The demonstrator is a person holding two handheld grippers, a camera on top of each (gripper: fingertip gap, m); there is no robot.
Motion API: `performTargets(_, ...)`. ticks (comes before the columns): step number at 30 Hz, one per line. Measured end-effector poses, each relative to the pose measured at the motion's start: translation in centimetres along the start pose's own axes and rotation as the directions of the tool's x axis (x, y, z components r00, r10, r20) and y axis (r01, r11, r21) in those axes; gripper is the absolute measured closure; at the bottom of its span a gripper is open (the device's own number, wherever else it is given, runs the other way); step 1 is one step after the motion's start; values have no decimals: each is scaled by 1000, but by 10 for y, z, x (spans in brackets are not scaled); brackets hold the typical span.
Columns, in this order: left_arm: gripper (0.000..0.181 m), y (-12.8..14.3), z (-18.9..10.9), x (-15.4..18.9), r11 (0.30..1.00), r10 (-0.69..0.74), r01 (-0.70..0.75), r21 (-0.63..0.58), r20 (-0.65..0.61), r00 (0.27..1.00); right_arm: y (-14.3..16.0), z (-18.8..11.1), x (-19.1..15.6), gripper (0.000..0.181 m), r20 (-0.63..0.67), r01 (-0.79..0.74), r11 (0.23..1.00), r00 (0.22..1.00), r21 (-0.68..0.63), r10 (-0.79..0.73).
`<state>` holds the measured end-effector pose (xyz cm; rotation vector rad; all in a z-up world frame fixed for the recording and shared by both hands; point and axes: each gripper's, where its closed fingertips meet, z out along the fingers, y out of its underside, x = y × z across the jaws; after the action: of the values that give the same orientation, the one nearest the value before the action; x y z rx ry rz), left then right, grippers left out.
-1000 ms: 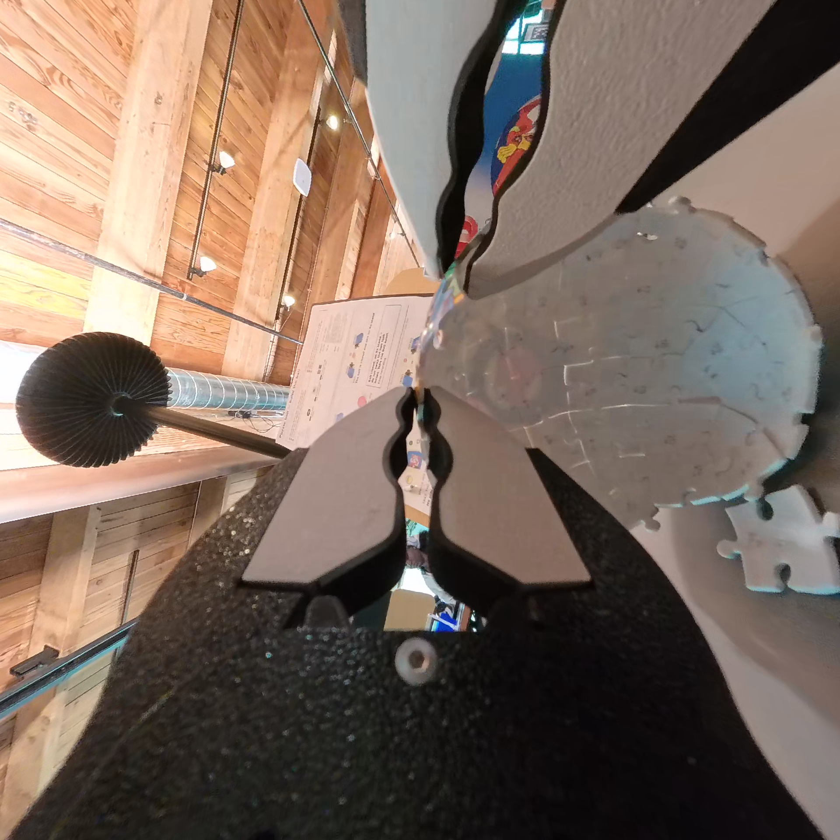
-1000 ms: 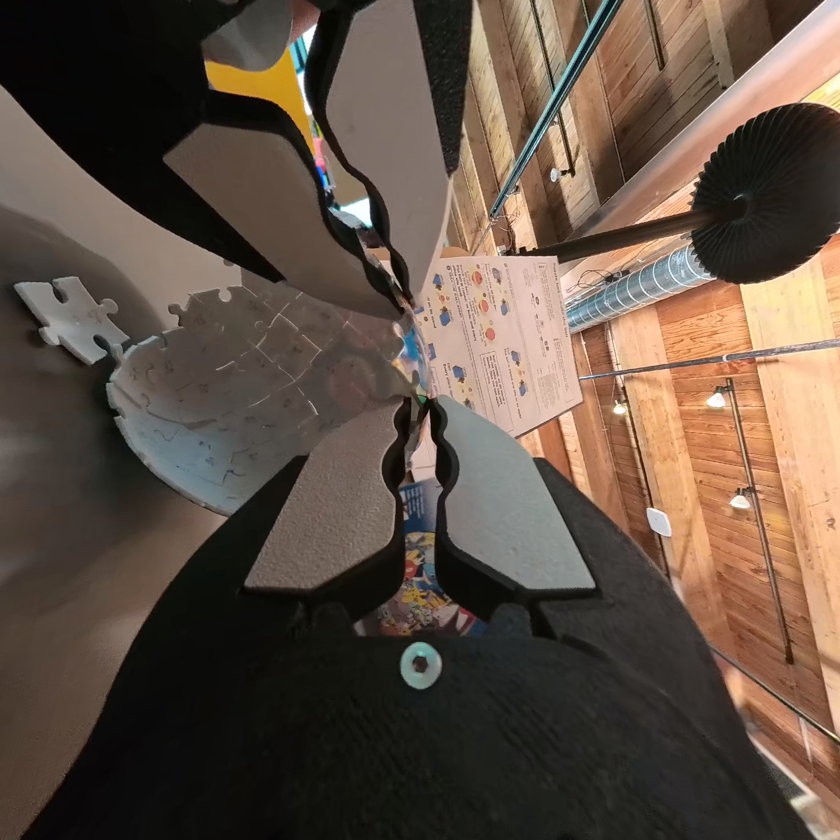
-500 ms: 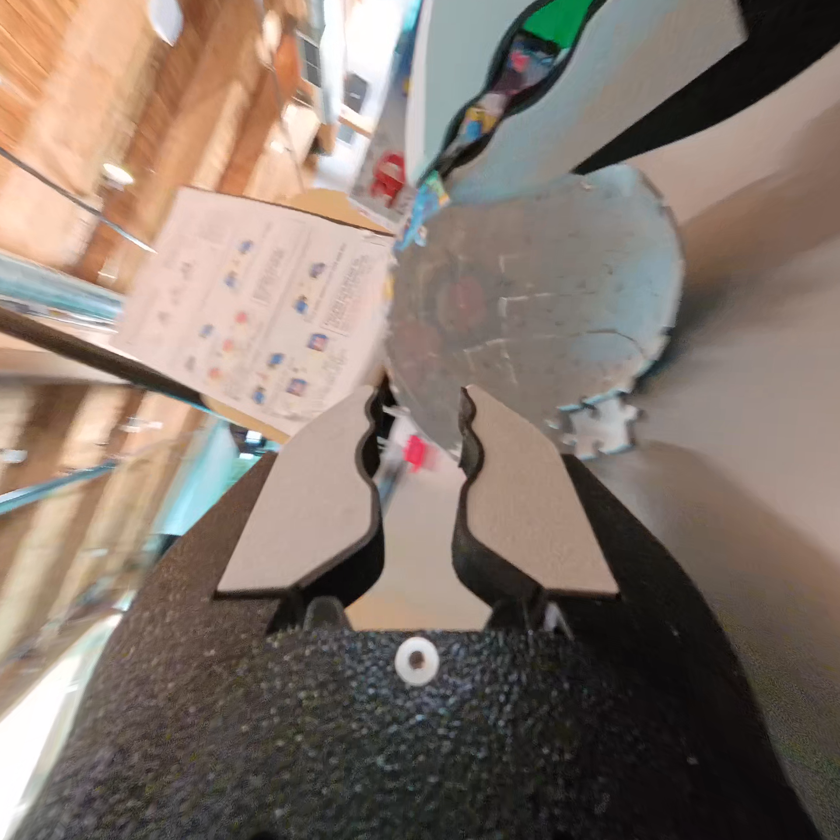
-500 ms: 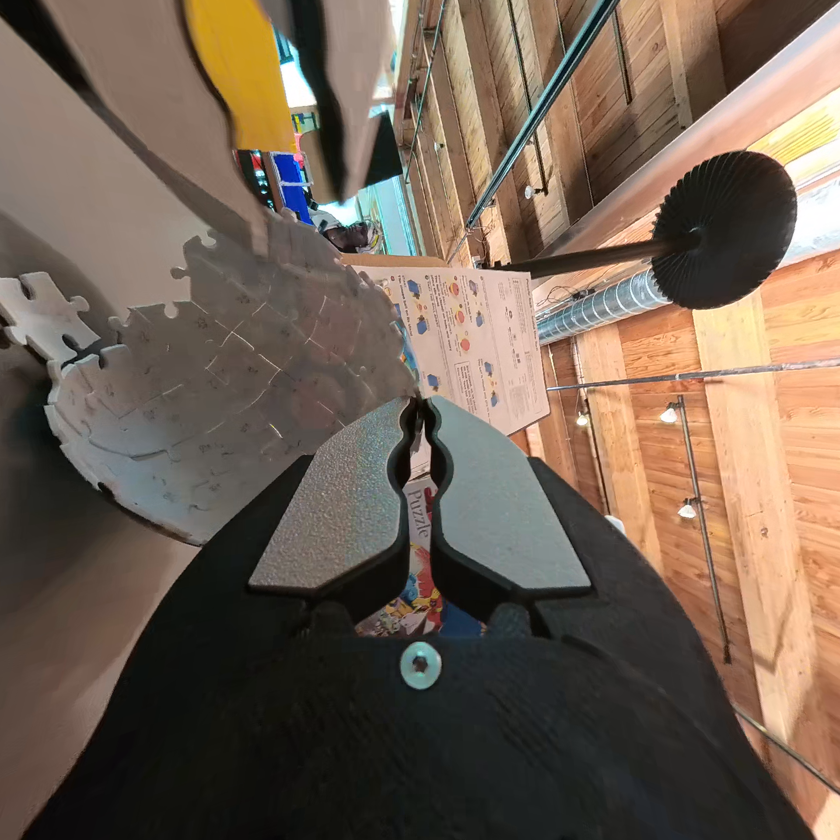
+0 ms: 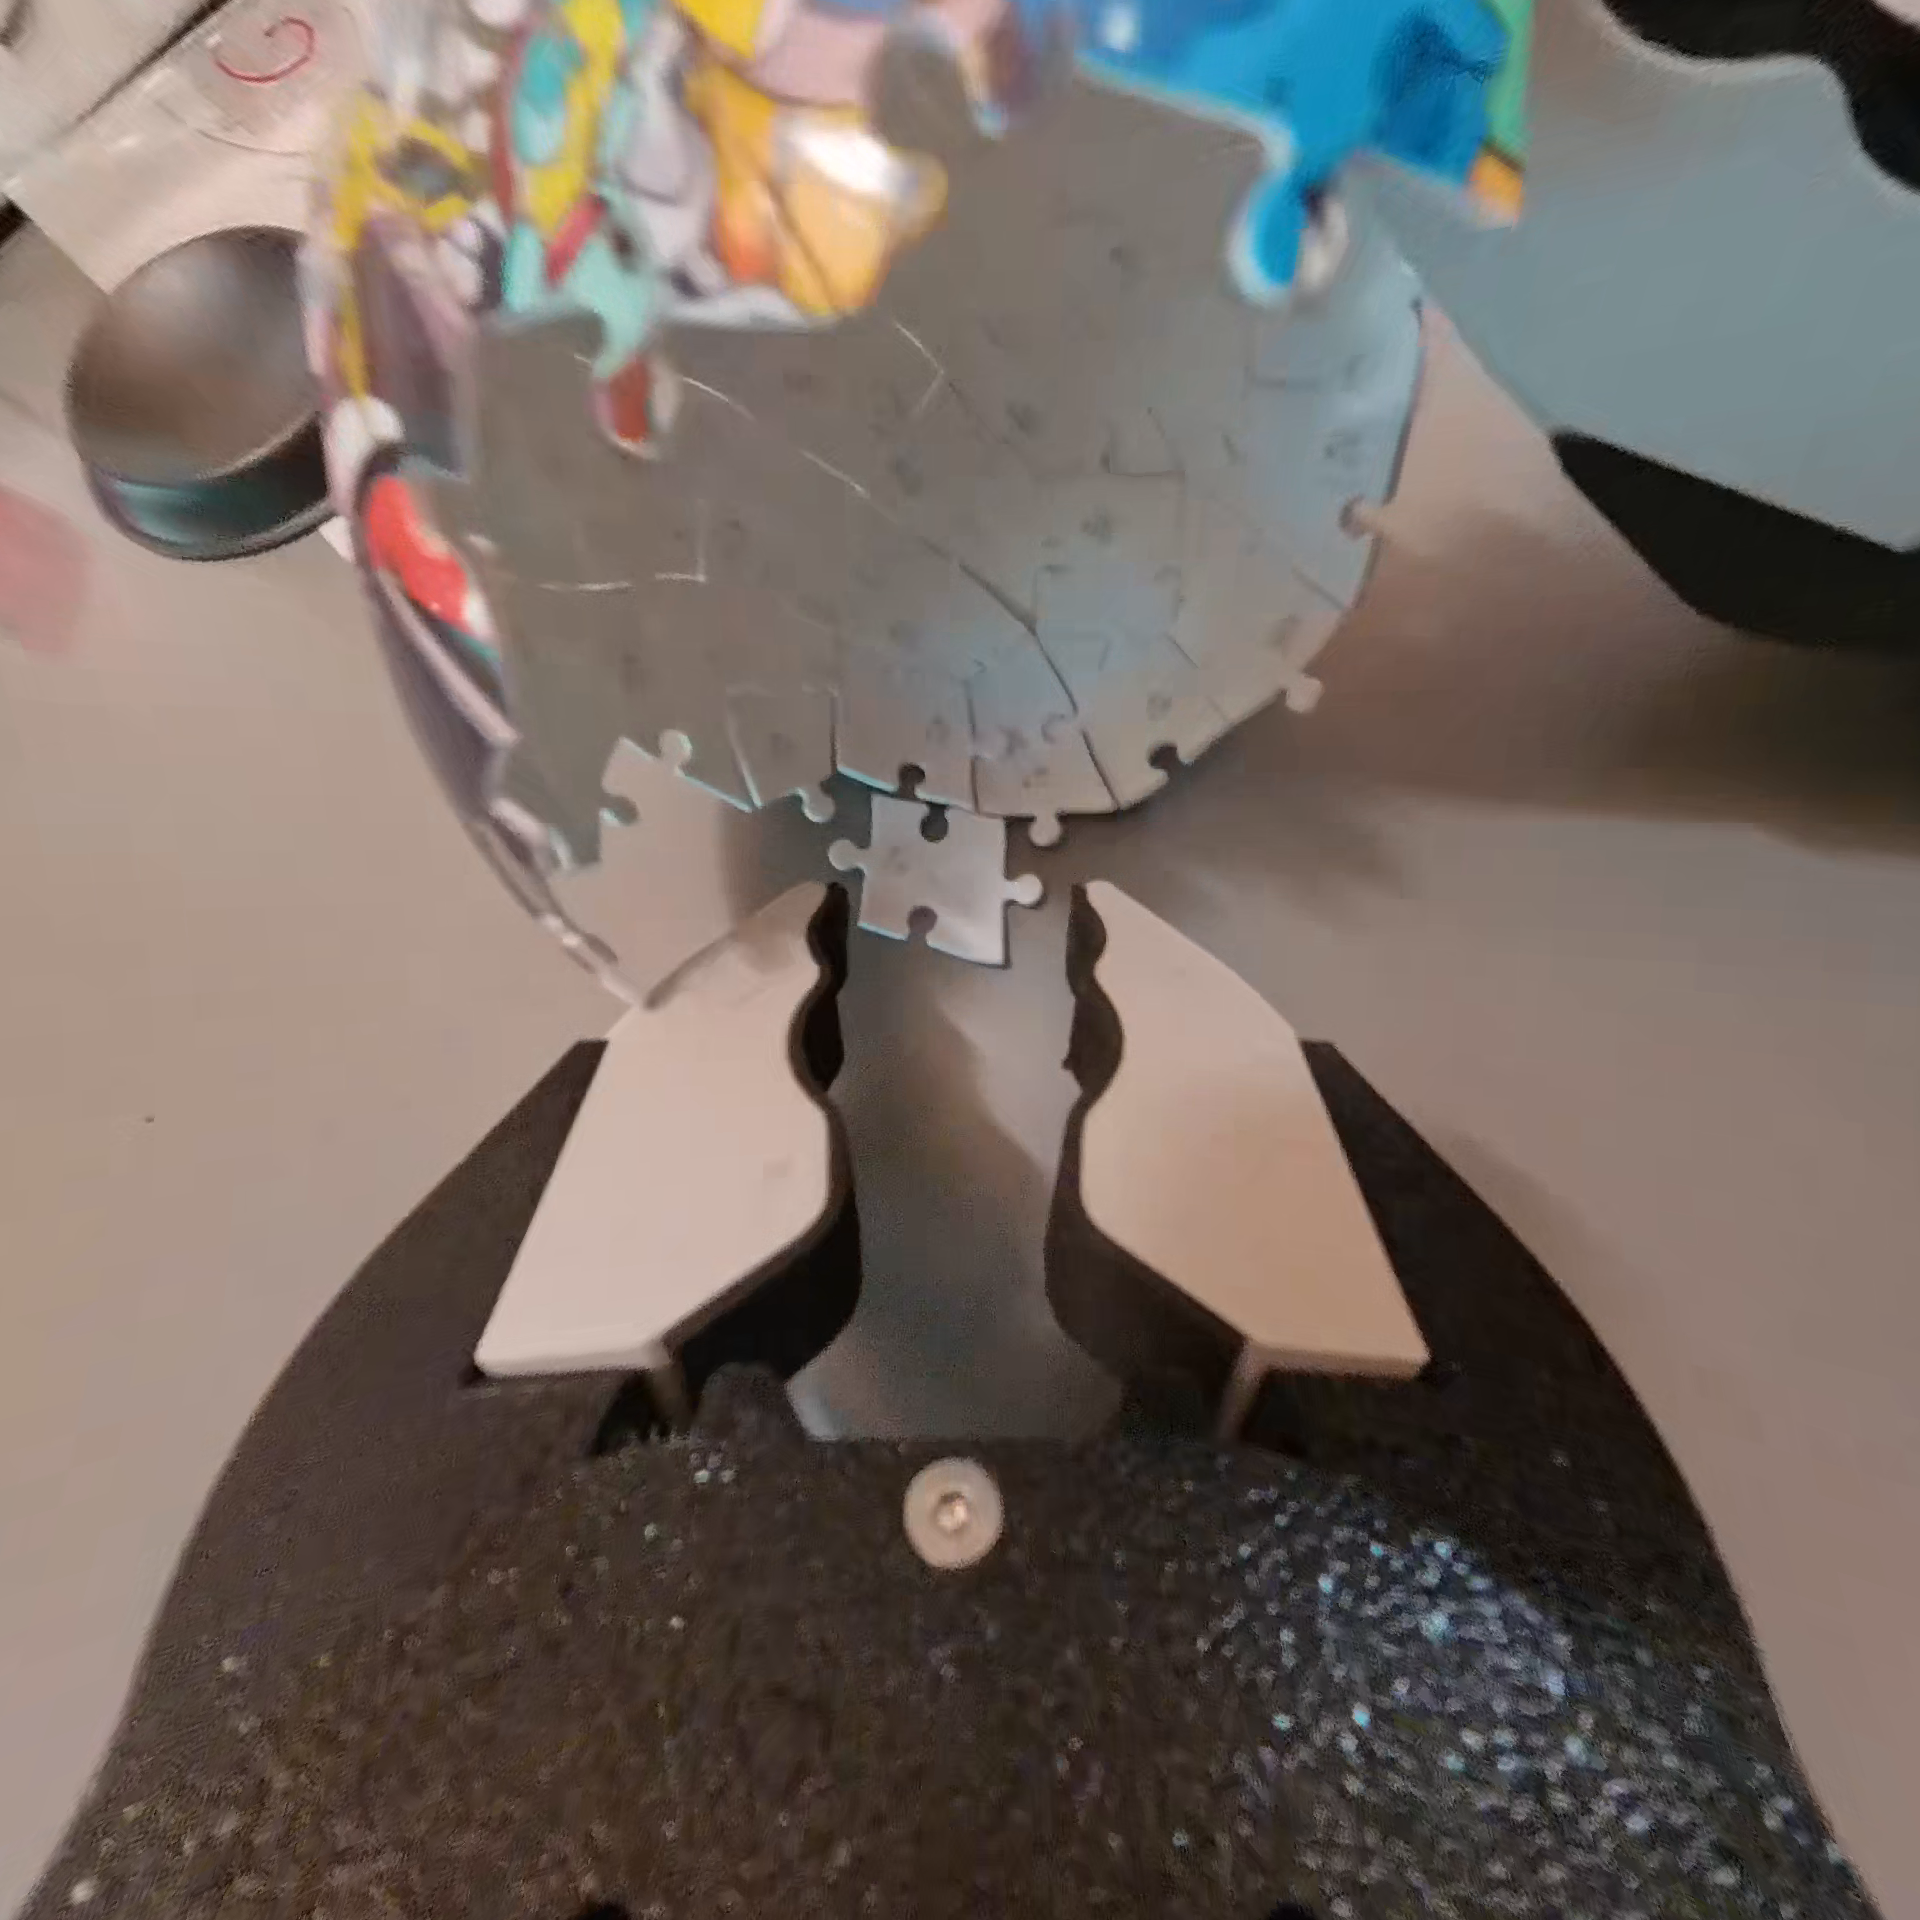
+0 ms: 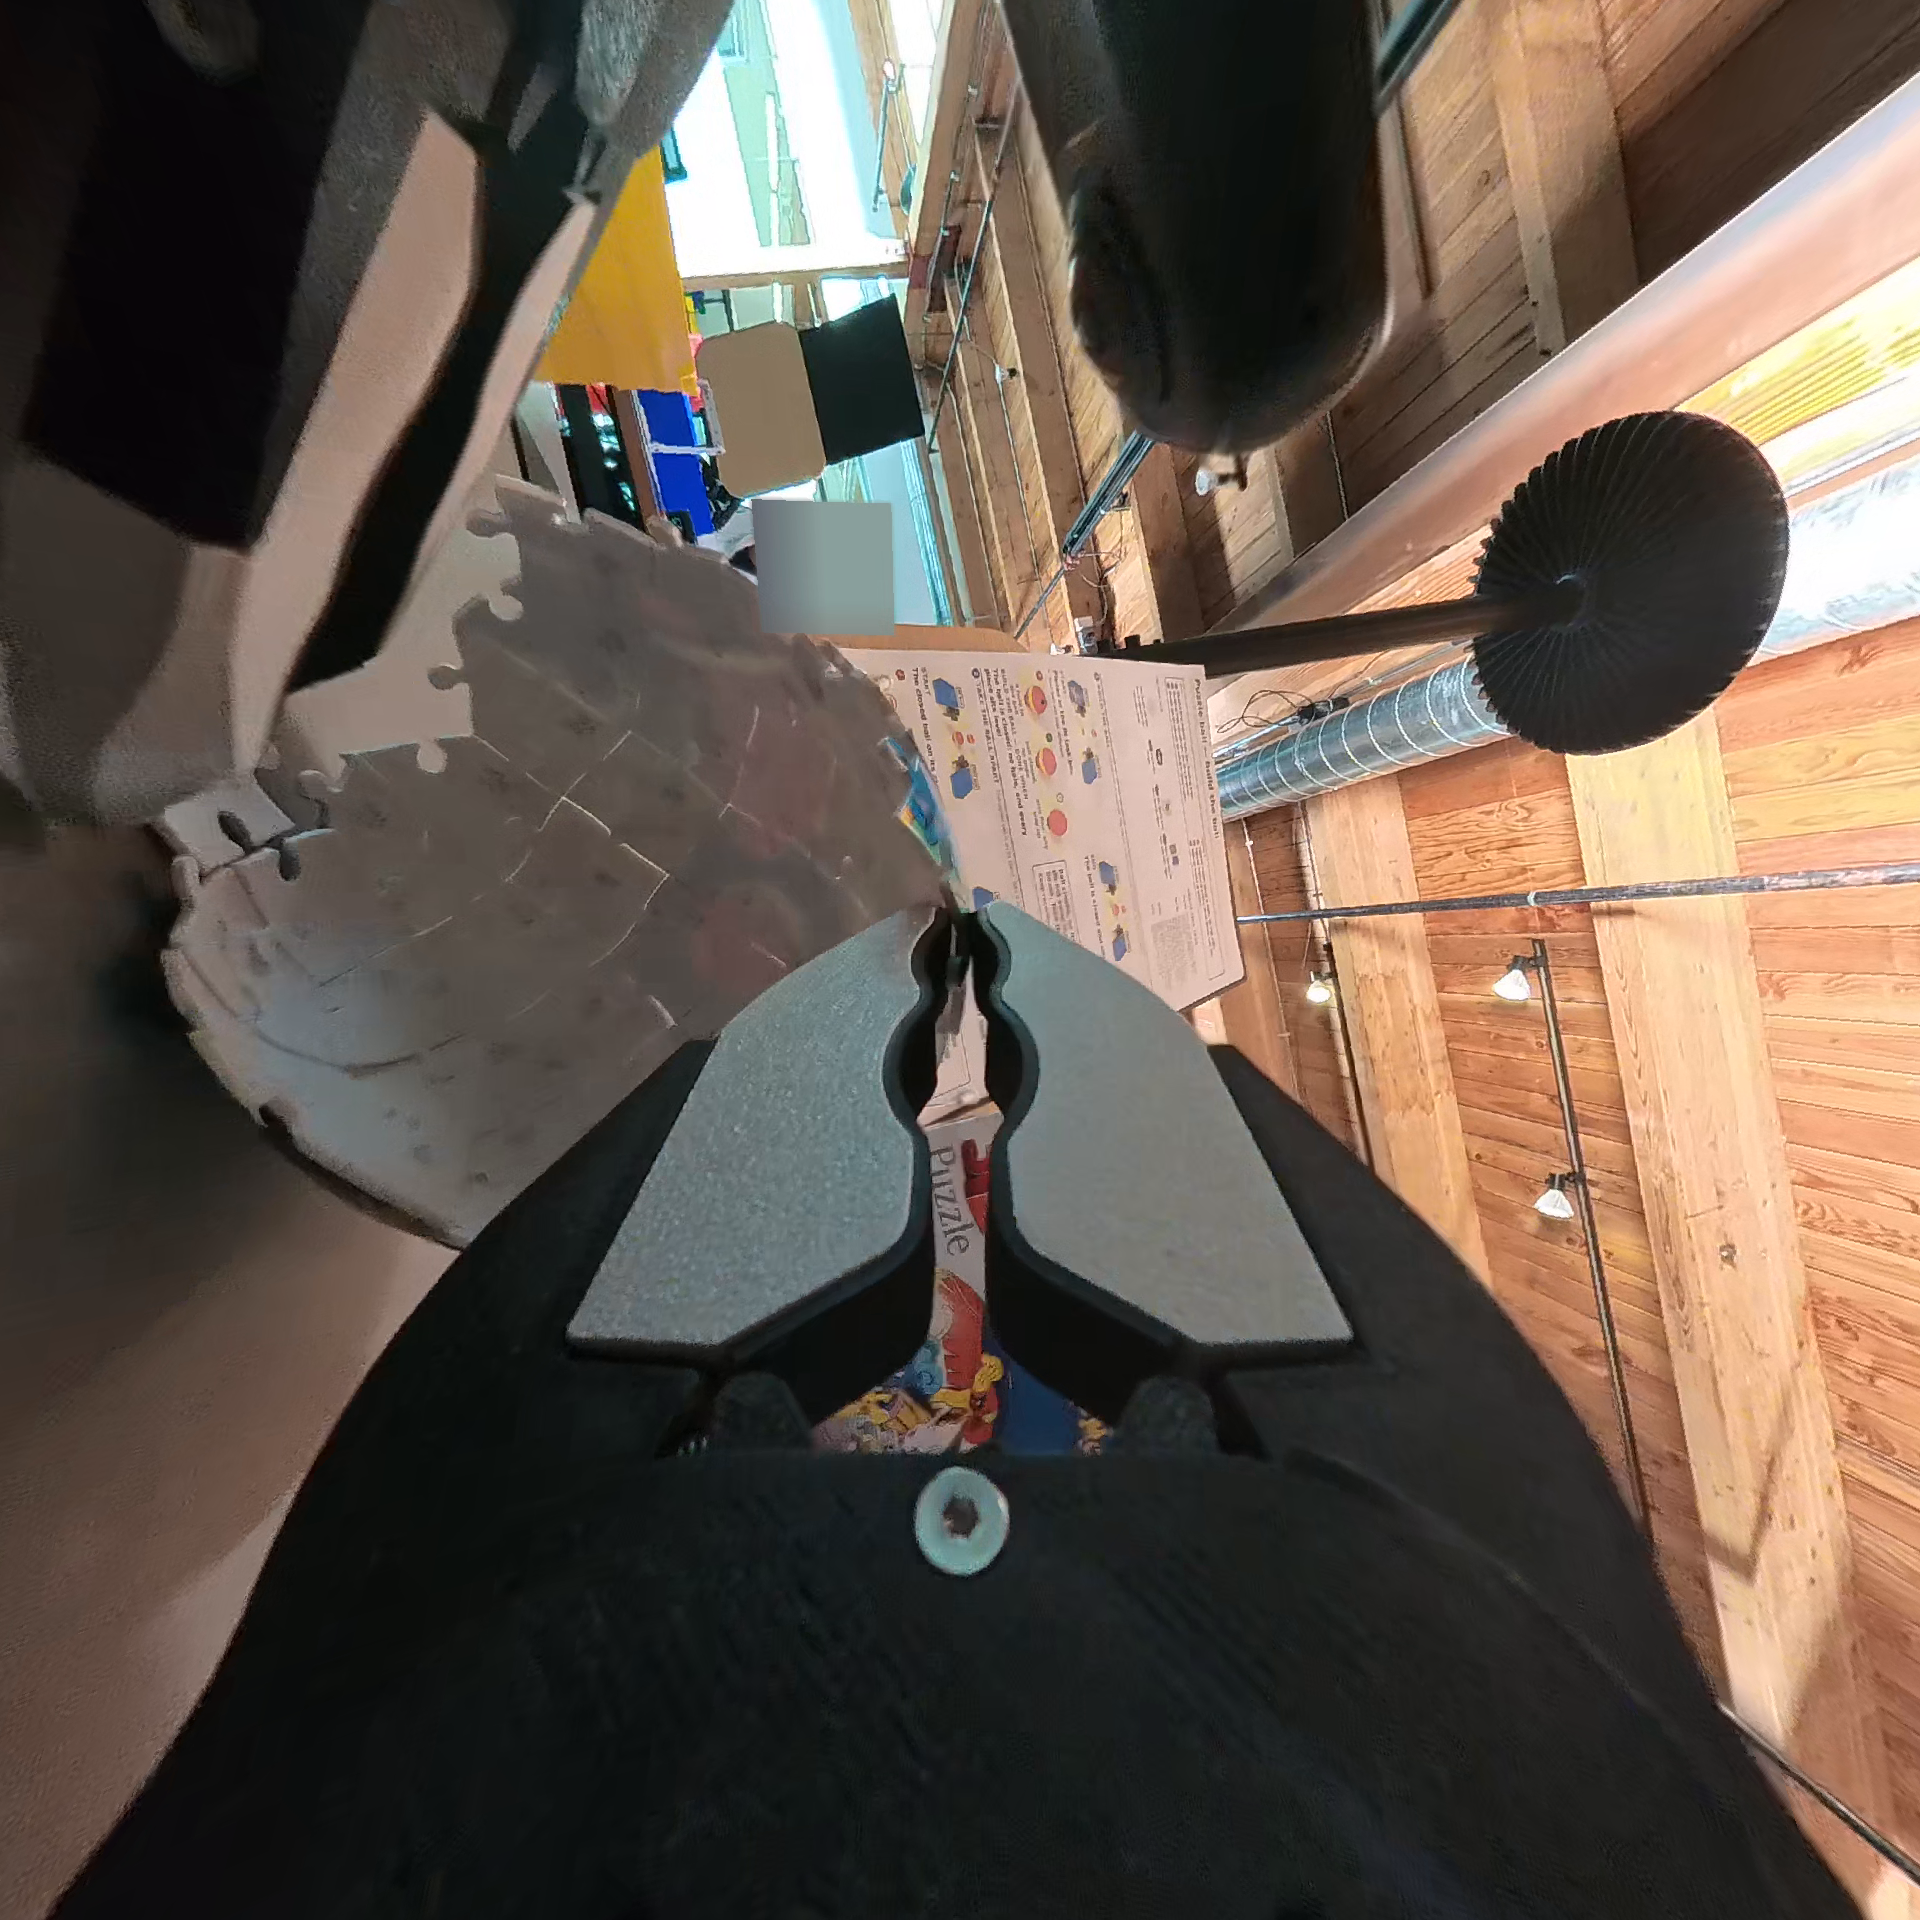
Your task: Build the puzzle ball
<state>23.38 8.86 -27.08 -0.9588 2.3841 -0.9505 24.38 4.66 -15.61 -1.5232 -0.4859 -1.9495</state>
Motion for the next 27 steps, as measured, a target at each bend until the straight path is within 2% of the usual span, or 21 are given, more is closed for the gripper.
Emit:
performTargets(4, 135, 1, 3, -4, 999, -43, 43, -19, -8, 999, -4, -1, -1, 177, 8, -23, 1000, 1000, 8, 23)
performTargets(8, 145, 4, 5, -2, 992, -118, 116, -40, -44, 992, -6, -2, -3, 176, 16, -45, 999, 999, 11, 45)
performTargets(17, 147, 8, -1, 4, 993, -111, 110, -44, -23, 994, -7, -9, -4, 174, 34, -95, 995, 995, -5, 95)
performTargets(24, 148, 10, -8, 15, 999, -6, 6, -40, -7, 1000, -11, -12, -5, 173, 46, -140, 990, 989, -3, 140)
performTargets(27, 148, 4, -6, 14, 1000, -6, 6, -30, -2, 1000, -12, -13, -5, 173, 48, -142, 990, 989, 0, 142)
